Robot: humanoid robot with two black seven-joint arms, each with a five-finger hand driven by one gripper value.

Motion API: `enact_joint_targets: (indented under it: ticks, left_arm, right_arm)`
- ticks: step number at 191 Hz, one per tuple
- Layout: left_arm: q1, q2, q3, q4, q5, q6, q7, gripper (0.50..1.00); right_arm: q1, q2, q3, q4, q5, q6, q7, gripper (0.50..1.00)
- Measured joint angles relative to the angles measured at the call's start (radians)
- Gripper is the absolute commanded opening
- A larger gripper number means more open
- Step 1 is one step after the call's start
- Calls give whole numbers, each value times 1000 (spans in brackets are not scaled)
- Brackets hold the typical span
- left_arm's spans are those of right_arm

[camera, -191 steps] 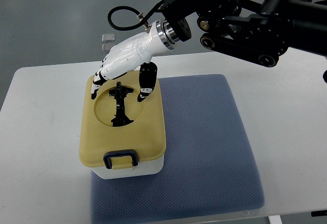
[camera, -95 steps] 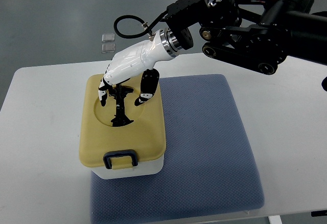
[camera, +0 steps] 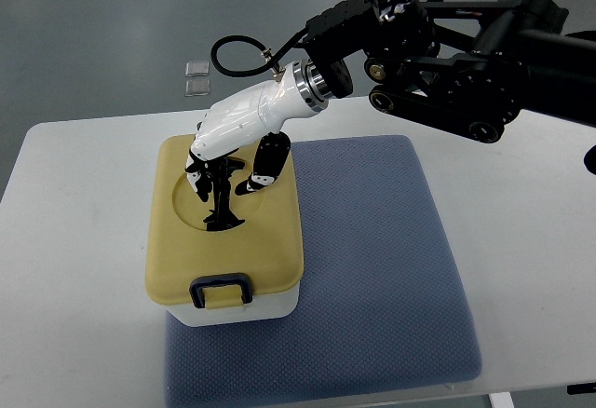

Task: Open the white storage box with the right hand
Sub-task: 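Lower the right hand and grasp the black handle on the lid, then lift the yellow lid off the box with the right hand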

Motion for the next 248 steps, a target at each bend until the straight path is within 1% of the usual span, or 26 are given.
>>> enact_joint_targets:
  ticks: [8, 11, 20, 31, 40, 96, 179, 206, 248]
  left_arm:
    - [0, 0, 0, 0, 0, 0, 0, 1000]
    - [0, 0, 0, 0, 0, 0, 0, 1000]
    - [0, 0, 0, 0, 0, 0, 0, 1000]
    - [0, 0, 0, 0, 0, 0, 0, 1000]
    - [0, 0, 0, 0, 0, 0, 0, 1000]
    - [0, 0, 0, 0, 0, 0, 0, 1000]
    - [0, 0, -1, 0, 0, 0, 1, 1000]
    - [0, 0, 0, 0, 0, 0, 1, 1000]
    - [0, 0, 0, 0, 0, 0, 0, 1000]
  right_arm:
    - [0, 3, 1, 0, 0, 0, 0, 558]
    - [0, 5, 1, 0, 0, 0, 0, 543]
    - [0, 8, 2, 0, 0, 0, 0, 535]
    - [0, 11, 3, 0, -1, 0, 0, 509]
    - [0, 15, 4, 0, -1, 0, 0, 500]
    - [15, 26, 15, 0, 0, 2, 0, 500]
    - [25, 16, 101, -10, 9, 15, 0, 500]
    - [23, -29, 136, -19, 40, 18, 0, 500]
    - [8, -162, 144, -39, 93, -2, 0, 500]
